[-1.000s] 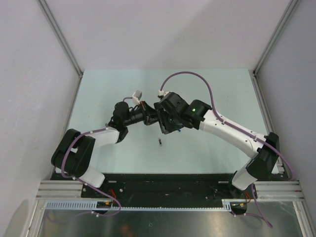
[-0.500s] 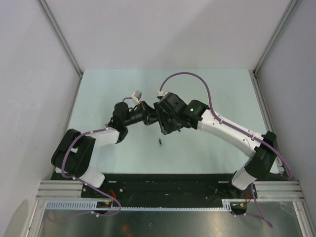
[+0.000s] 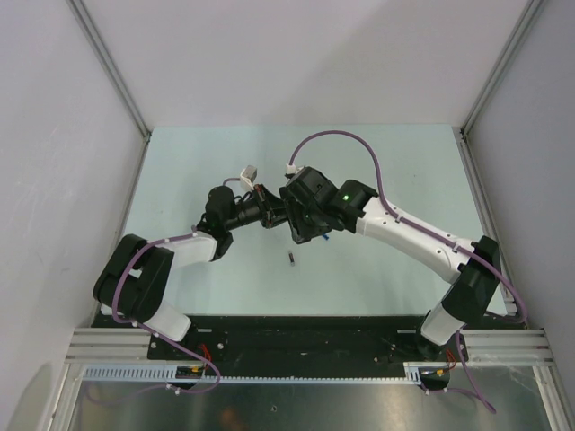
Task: Load the batteries into the remote control
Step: Load the battery cover into the remote control.
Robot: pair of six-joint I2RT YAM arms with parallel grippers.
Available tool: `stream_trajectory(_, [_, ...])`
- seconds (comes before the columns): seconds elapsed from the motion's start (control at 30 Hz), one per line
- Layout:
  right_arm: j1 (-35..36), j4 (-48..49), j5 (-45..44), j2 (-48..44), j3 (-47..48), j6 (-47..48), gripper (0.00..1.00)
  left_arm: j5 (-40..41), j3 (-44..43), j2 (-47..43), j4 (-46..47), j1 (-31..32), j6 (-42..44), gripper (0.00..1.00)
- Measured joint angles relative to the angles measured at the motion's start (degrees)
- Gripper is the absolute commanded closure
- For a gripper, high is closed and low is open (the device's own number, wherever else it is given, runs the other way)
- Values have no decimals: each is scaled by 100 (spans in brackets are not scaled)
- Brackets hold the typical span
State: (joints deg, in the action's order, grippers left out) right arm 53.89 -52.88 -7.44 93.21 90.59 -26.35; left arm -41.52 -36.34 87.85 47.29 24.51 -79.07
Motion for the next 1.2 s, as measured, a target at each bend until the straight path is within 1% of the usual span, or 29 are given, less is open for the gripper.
stream_trajectory(0.2, [-39, 2, 46, 13, 9, -2, 65, 11, 0, 2, 7, 0, 0, 100])
stream_trajectory(0.3, [-66, 9, 90, 15, 9, -9, 62, 28, 0, 2, 15, 0, 0, 100])
stream_trajectory(0.63, [-85, 13, 136, 24, 9, -35, 47, 26, 2, 15, 85, 0, -42, 100])
stream_trajectory(0.87, [-87, 2, 125, 151, 9, -59, 42, -24, 0, 15, 319, 2, -195, 100])
stream_trajectory(1.2, [-92, -109, 24, 184, 87, -59, 30, -81, 0, 15, 457, 2, -256, 100])
